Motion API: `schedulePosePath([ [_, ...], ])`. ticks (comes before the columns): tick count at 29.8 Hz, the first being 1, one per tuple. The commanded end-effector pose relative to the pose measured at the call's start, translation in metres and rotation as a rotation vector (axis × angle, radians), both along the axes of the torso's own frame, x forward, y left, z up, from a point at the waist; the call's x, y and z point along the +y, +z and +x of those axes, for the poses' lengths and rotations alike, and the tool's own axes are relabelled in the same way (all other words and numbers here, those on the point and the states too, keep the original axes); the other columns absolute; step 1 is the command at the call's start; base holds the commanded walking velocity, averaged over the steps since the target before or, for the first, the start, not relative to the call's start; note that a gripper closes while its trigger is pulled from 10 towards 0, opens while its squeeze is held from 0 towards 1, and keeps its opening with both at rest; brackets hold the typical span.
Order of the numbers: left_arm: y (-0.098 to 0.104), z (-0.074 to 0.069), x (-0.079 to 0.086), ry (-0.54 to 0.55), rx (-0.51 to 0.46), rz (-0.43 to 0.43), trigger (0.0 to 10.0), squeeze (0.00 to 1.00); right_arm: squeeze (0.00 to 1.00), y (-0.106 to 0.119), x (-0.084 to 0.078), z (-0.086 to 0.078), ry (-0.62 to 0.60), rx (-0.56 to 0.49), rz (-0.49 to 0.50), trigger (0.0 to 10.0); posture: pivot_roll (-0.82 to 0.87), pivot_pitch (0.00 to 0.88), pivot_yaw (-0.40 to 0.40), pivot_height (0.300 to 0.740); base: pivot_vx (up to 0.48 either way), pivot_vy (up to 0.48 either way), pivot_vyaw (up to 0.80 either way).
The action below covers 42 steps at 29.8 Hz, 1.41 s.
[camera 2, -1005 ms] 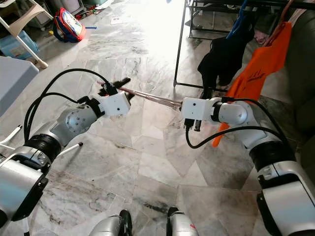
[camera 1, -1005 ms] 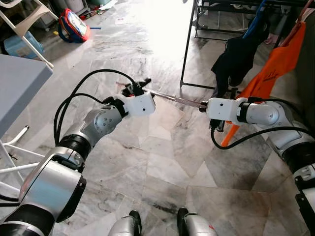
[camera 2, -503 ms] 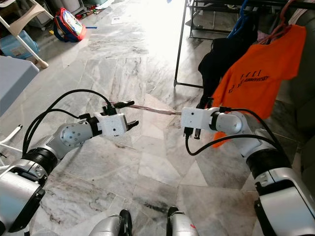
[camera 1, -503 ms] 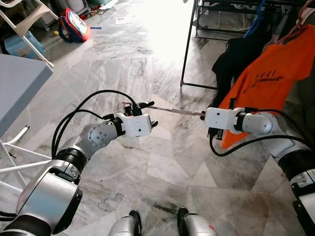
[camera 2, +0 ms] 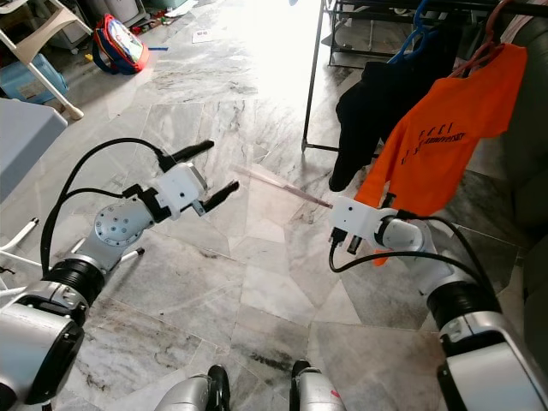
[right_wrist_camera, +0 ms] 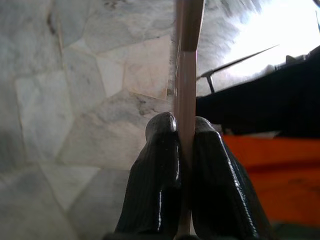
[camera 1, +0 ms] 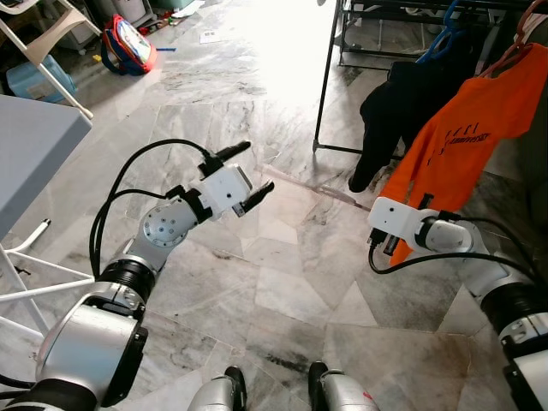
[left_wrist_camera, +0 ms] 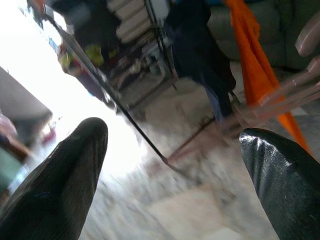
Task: Hang hanger
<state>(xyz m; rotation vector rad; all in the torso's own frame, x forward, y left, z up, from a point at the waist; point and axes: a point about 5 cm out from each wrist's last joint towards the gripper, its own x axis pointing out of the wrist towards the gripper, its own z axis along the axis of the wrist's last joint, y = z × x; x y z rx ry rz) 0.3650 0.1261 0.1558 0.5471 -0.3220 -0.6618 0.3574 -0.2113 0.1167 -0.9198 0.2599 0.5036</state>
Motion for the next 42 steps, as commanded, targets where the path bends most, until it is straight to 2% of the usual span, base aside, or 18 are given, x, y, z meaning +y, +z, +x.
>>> schedulePosePath([
  [1, -0.012, -0.002, 0.010, 0.050, 0.062, -0.042, 10.0, 1.00, 0.00, -0.005, -0.004, -0.002, -0.072, 0.001, 0.067, 0.0, -0.10, 0.232, 0.068, 0.740, 0.000, 0.000, 0.00],
  [3, -0.021, -0.003, 0.014, 0.118, 0.116, -0.116, 10.0, 1.00, 0.00, -0.008, -0.005, -0.003, -0.147, -0.009, 0.147, 0.0, -0.10, 0.231, 0.068, 0.740, 0.000, 0.000, 0.00],
  [5, -0.039, -0.005, 0.026, 0.290, 0.202, -0.228, 10.0, 1.00, 0.00, -0.012, -0.005, -0.005, -0.274, -0.037, 0.293, 0.0, -0.10, 0.228, 0.065, 0.740, 0.000, 0.000, 0.00],
  [7, -0.045, -0.007, 0.031, 0.342, 0.233, -0.270, 10.0, 1.00, 0.00, -0.015, -0.005, -0.008, -0.319, -0.045, 0.344, 0.0, -0.10, 0.228, 0.065, 0.740, 0.000, 0.000, 0.00],
  [8, -0.053, -0.011, 0.035, 0.395, 0.259, -0.312, 10.0, 1.00, 0.00, -0.020, -0.006, -0.013, -0.373, -0.046, 0.401, 0.0, -0.10, 0.224, 0.059, 0.740, 0.000, 0.000, 0.00],
  [10, -0.056, -0.012, 0.038, 0.423, 0.270, -0.335, 10.0, 1.00, 0.00, -0.021, -0.006, -0.014, -0.394, -0.047, 0.418, 0.0, -0.11, 0.218, 0.054, 0.740, 0.000, 0.000, 0.00],
  [13, -0.072, -0.020, 0.047, 0.548, 0.343, -0.469, 10.0, 1.00, 0.00, -0.030, -0.008, -0.023, -0.509, -0.043, 0.500, 0.0, -0.11, 0.211, 0.050, 0.740, 0.000, 0.000, 0.00],
  [14, -0.072, -0.020, 0.047, 0.548, 0.343, -0.469, 10.0, 1.00, 0.00, -0.030, -0.008, -0.023, -0.509, -0.043, 0.500, 0.0, -0.11, 0.211, 0.050, 0.740, 0.000, 0.000, 0.00],
  [19, -0.093, -0.037, 0.043, 0.602, 0.387, -0.487, 10.0, 1.00, 0.00, -0.037, 0.002, -0.037, -0.637, -0.049, 0.643, 0.0, -0.12, 0.193, 0.044, 0.740, 0.000, 0.000, 0.00],
  [20, -0.096, -0.039, 0.042, 0.616, 0.399, -0.494, 10.0, 0.28, 0.00, -0.038, 0.005, -0.039, -0.660, -0.042, 0.663, 1.9, -0.12, 0.184, 0.043, 0.740, 0.000, 0.000, 0.00],
  [21, -0.099, -0.042, 0.041, 0.631, 0.411, -0.498, 10.0, 0.00, 0.00, -0.041, 0.011, -0.043, -0.695, -0.026, 0.690, 7.0, -0.12, 0.179, 0.042, 0.740, 0.000, 0.000, 0.00],
  [22, -0.101, -0.043, 0.040, 0.632, 0.414, -0.498, 10.0, 0.00, 0.00, -0.043, 0.013, -0.044, -0.711, -0.016, 0.703, 10.0, -0.12, 0.175, 0.041, 0.740, 0.000, 0.000, 0.00],
  [25, -0.101, -0.044, 0.037, 0.635, 0.427, -0.504, 10.0, 0.00, 0.00, -0.046, 0.027, -0.049, -0.732, 0.012, 0.724, 10.0, -0.12, 0.170, 0.043, 0.740, 0.000, 0.000, 0.00],
  [30, -0.097, -0.042, 0.035, 0.617, 0.434, -0.511, 10.0, 0.00, 0.00, -0.047, 0.039, -0.053, -0.736, 0.030, 0.734, 10.0, -0.12, 0.163, 0.040, 0.740, 0.000, 0.000, 0.00],
  [42, -0.092, -0.040, 0.026, 0.584, 0.446, -0.550, 10.0, 0.00, 0.00, -0.039, 0.049, -0.051, -0.724, 0.049, 0.760, 10.0, -0.13, 0.146, 0.028, 0.740, 0.071, 0.041, 0.00],
])
